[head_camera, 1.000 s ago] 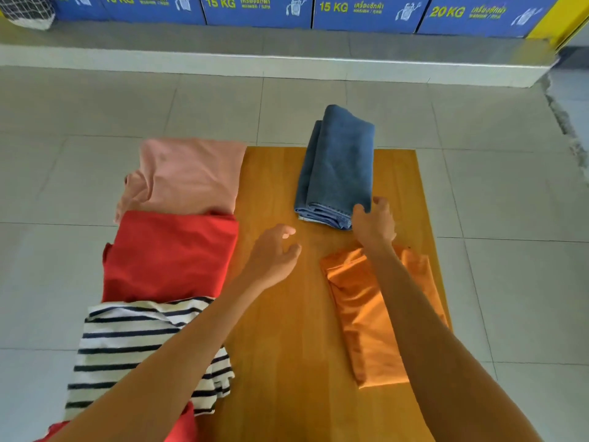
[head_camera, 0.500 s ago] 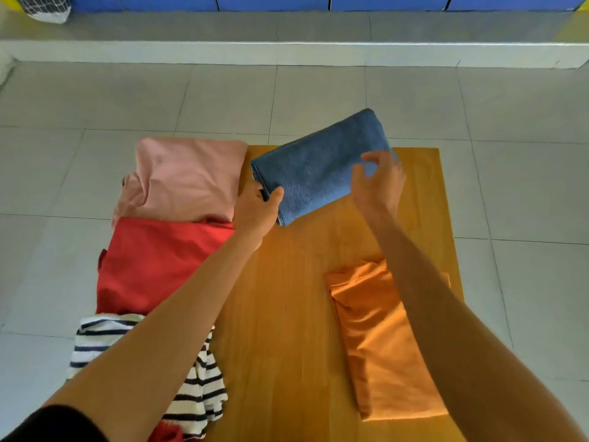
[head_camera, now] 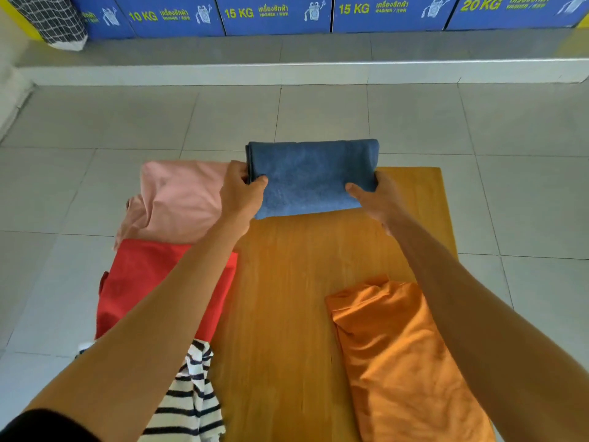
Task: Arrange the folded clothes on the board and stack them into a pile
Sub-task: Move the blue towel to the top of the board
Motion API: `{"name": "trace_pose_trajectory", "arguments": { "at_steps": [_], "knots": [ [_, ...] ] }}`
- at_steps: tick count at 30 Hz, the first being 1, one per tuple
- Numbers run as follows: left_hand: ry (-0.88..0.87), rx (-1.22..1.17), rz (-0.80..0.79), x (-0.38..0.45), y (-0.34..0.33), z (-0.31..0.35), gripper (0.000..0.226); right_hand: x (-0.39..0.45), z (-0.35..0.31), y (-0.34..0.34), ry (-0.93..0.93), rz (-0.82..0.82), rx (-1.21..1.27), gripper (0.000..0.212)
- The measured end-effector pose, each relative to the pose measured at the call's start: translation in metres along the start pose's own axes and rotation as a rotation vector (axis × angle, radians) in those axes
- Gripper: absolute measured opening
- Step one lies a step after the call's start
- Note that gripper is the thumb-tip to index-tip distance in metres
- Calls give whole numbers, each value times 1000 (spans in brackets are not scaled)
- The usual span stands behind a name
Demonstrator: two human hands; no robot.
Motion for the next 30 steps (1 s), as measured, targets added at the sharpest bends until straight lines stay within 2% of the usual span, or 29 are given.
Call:
{"name": "trace_pose_trajectory", "arguments": {
  "at_steps": [2, 4, 6, 8, 12, 16, 18, 20, 22, 25, 27, 29, 30],
  "knots": [
    [31, 80, -22, 12, 4, -8, 22, -6, -3, -15, -5, 51, -115, 65],
    [79, 186, -110, 19, 5, -19, 34, -16, -6, -27, 3, 114, -243, 75],
    [104, 240, -172, 21, 6, -25, 42, -25, -5, -33, 17, 141, -287, 82],
    [104, 247, -163, 20, 5, -22, 44, -30, -1, -30, 19, 112, -284, 83],
    [43, 154, -19, -6, 2, -5, 60, -44, 5, -4, 55, 41, -170, 44],
    [-97, 229, 82, -78, -12, -4, 65, -89, 36, 37, 16, 224, -101, 41],
    [-129, 272, -28, -124, -26, -16, 58, -125, 67, 64, -21, 365, -49, 36],
    [12, 307, -291, -173, -41, -36, 50, -167, 104, 92, -87, 544, 16, 34],
    [128, 372, -491, -212, -54, -49, 55, -203, 146, 106, -210, 630, -41, 36],
    [145, 388, -533, -241, -71, -52, 77, -238, 202, 94, -494, 454, -225, 59],
    [167, 362, -549, -245, -83, -49, 94, -248, 218, 86, -577, 375, -306, 69],
    [189, 339, -586, -242, -91, -49, 94, -247, 216, 85, -545, 430, -330, 62],
    [183, 350, -615, -241, -92, -51, 86, -243, 210, 84, -497, 452, -348, 52]
  ]
}}
Point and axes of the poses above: each hand's wrist, its own x-axis towards the middle knuckle, its own y-axis out of the back of the hand, z = x × y, the point moved 4 cm from there along x, towards the middle knuckle, and after that the axes turned 5 degrees about -y, right-handed, at the moved point
